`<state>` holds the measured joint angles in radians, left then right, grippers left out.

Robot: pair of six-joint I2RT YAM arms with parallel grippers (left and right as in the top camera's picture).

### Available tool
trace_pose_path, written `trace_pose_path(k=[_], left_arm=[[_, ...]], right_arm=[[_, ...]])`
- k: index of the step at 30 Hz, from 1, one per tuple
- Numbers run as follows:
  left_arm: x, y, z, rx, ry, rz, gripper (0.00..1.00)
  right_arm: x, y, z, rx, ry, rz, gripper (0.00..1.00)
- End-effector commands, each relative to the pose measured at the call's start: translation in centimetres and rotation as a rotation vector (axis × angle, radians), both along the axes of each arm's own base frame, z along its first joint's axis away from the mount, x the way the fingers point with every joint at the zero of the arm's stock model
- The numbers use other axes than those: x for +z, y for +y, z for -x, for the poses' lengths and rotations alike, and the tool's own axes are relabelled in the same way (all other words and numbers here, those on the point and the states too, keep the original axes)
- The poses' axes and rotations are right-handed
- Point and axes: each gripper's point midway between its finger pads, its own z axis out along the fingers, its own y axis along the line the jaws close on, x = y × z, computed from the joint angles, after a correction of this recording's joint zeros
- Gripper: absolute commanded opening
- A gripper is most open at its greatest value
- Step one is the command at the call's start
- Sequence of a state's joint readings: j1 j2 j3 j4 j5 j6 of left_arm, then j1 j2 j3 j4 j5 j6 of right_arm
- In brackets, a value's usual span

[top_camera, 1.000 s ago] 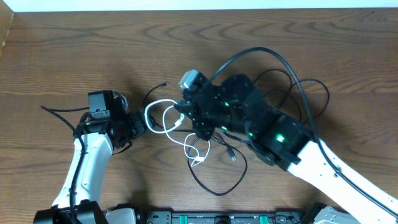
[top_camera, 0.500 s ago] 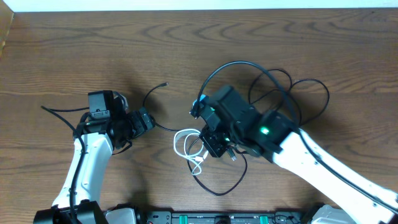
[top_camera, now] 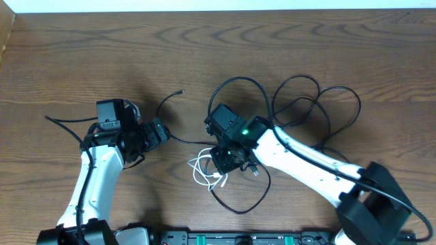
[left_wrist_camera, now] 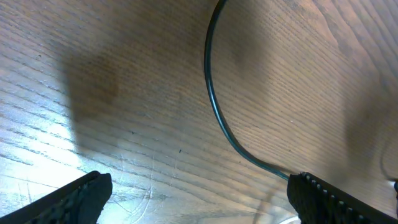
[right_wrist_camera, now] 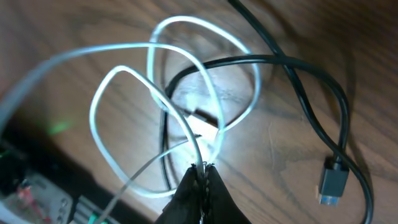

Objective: Untangle cables

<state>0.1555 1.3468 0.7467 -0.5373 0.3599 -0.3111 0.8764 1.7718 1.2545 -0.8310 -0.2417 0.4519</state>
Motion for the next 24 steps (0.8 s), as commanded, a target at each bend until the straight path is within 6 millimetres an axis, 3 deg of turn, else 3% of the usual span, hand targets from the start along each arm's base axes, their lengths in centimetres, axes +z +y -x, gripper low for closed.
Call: trace_pose_path(k=[1, 8, 9, 14, 20, 24], left_arm=[[-0.4, 0.2, 0.2, 0.006, 0.013, -0.007, 0.96], [-0.4, 0.2, 0.2, 0.006, 0.013, -0.007, 0.95], [-0.4, 0.2, 0.2, 0.006, 0.013, -0.007, 0.95], [-0.4, 0.2, 0.2, 0.006, 0.013, -0.007, 0.95], [-0.4, 0.2, 0.2, 0.006, 0.013, -0.007, 0.95], [-0.4, 0.2, 0.2, 0.006, 0.013, -0.007, 0.95]], right_arm=[[-1.3, 0.2, -0.1, -0.039, 0.002, 0.038, 0.02], [-3.1, 0.7, -0.1, -0.023, -0.003, 0.067, 0.17], [-3.4, 0.5, -0.3, -0.026, -0.017, 0.084, 0.24], [-3.4, 0.4, -0.5, -0.028, -0.026, 0.09, 0.31], [-3.5, 0.2, -0.7, -0.032, -0.039, 0.101, 0.51], [-3.5, 0.6, -0.4, -0.02, -0.044, 0.096, 0.58]])
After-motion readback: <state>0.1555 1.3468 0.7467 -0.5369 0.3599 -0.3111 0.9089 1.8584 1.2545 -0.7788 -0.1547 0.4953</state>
